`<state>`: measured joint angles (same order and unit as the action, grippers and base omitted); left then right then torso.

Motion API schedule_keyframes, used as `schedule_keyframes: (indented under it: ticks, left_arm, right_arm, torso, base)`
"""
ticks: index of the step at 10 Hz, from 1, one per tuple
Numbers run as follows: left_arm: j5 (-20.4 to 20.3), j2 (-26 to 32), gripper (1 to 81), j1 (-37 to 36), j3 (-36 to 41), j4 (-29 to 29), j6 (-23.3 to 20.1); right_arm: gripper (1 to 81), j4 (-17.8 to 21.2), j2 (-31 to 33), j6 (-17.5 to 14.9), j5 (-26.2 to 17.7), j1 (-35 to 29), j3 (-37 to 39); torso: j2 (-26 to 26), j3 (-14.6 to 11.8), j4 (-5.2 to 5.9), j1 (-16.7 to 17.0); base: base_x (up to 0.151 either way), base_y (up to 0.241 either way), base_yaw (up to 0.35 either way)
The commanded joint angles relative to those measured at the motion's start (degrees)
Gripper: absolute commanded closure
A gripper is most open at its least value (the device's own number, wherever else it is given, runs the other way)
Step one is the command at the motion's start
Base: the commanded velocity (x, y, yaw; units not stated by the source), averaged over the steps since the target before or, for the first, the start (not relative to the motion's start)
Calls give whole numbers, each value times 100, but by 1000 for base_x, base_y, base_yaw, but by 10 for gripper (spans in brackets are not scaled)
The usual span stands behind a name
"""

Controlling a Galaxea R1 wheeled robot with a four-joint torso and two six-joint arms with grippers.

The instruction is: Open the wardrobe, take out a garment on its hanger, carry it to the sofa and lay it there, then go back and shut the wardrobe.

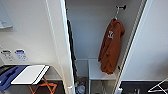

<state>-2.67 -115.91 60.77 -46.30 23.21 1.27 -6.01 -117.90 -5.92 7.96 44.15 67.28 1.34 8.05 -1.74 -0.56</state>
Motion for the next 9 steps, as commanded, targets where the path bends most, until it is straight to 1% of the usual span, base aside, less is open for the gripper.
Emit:
schedule_keyframes:
  ticks: [1, 2, 3, 5, 6, 7, 9]
  left_arm:
    - [-399, 235, 10, -115, -104, 79, -48]
    - [-480, 164, 10, 44, -310, 61, -39]
    - [-610, 51, 10, 255, -659, 61, -39]
    - [-884, -109, 10, 581, -1136, 52, -21]
    - [-911, -231, 10, 686, -1450, -52, 5]
    - [-937, -424, 10, 809, -1889, -237, 5]
    - [-990, -1064, 10, 1143, -3064, -579, 5]
  right_arm:
    - [10, 91, 359, 223, -869, -34, -306]
    - [10, 91, 422, 232, -770, 107, -234]
    - [10, 100, 483, 250, -578, 256, -68]
    - [10, 100, 677, 250, -427, 441, 38]
    - [10, 109, 747, 258, -349, 546, 91]
    - [10, 135, 747, 267, -217, 731, 257]
    - [10, 231, 468, 345, -110, 1134, 826]
  torso:
    - [0, 0, 0, -2]
    - [0, 0, 0, 0]
    - [0, 0, 0, 2]
    - [5, 0, 0, 13]
    - [7, 0, 0, 15]
    - [7, 0, 0, 15]
    - [9, -2, 0, 18]
  base:
    - [0, 0, 0]
    - [0, 0, 0]
    - [0, 0, 0]
    - [0, 0, 0]
    - [0, 0, 0]
    - [0, 0, 0]
    - [0, 0, 0]
